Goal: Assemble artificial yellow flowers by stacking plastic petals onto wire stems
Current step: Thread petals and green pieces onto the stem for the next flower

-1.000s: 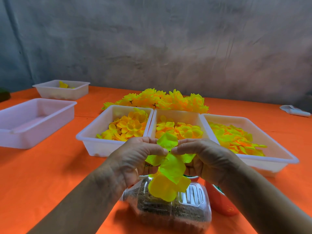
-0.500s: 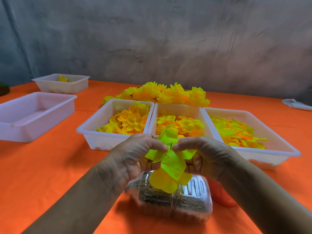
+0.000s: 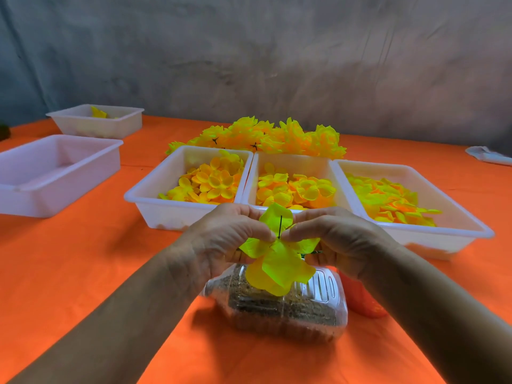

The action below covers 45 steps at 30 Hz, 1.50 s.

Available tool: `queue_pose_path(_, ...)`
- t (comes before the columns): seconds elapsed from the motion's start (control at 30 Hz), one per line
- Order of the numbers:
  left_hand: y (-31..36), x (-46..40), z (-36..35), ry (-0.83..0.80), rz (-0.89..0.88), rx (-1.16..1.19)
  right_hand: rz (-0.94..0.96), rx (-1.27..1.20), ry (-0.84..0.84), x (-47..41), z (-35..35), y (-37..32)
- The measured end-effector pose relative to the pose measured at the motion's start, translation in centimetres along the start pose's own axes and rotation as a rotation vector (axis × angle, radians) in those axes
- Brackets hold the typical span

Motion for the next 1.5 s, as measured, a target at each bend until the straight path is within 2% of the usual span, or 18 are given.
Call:
queue_pose_path(0.33, -0.2, -0.2, 0.4, 0.057, -0.051, -0.117, -0.020, 0.063, 0.012, -0.7, 0.2, 1.2)
queue_pose_path(0.5, -0.8, -0.3, 0.4, 0.030, -0.027, -0.138, -0.041, 0.087, 0.014, -1.2, 0.2, 2.1)
queue_pose_path(0.87, -2.5, -0.5, 0.8, -0.001, 0.029, -0.145, -0.110, 0.047, -0.097, -1.6, -0.4, 3.6)
queue_pose_path(0.93, -2.0, -0.5, 1.4, 0.063, -0.041, -0.175, -0.109, 0.052, -0.070, -1.5, -0.1, 3.6)
queue_pose_path(1.1, 1.8, 1.6, 2.3, 0.252, -0.527, -0.328, -0.104, 0.029, -0.045, -1.3, 0.4, 3.6)
queue_pose_path(1.17, 2.8, 2.6, 1.8, 0.232, -0.643, -0.329, -0.108, 0.018, -0.063, -1.3, 0.4, 3.5)
queue_pose_path(1.27, 2.5, 2.6, 1.1, 0.183, -0.623, -0.253, -0.121, -0.005, -0.080, -1.5, 0.7, 3.4)
queue_pose_path(1.5, 1.6, 1.3, 0.3, 0.167, -0.635, -0.239, -0.088, -0.008, -0.012, -1.8, 1.3, 3.9)
Point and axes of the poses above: each hand's wrist, its own x-axis away from the middle knuckle, its own z-axis out of the back of the hand, y = z × x, the point moved 9 cm from there along -x, towards the middle knuckle, and after that the axes turned 13 degrees about y, right-handed, at the moved point
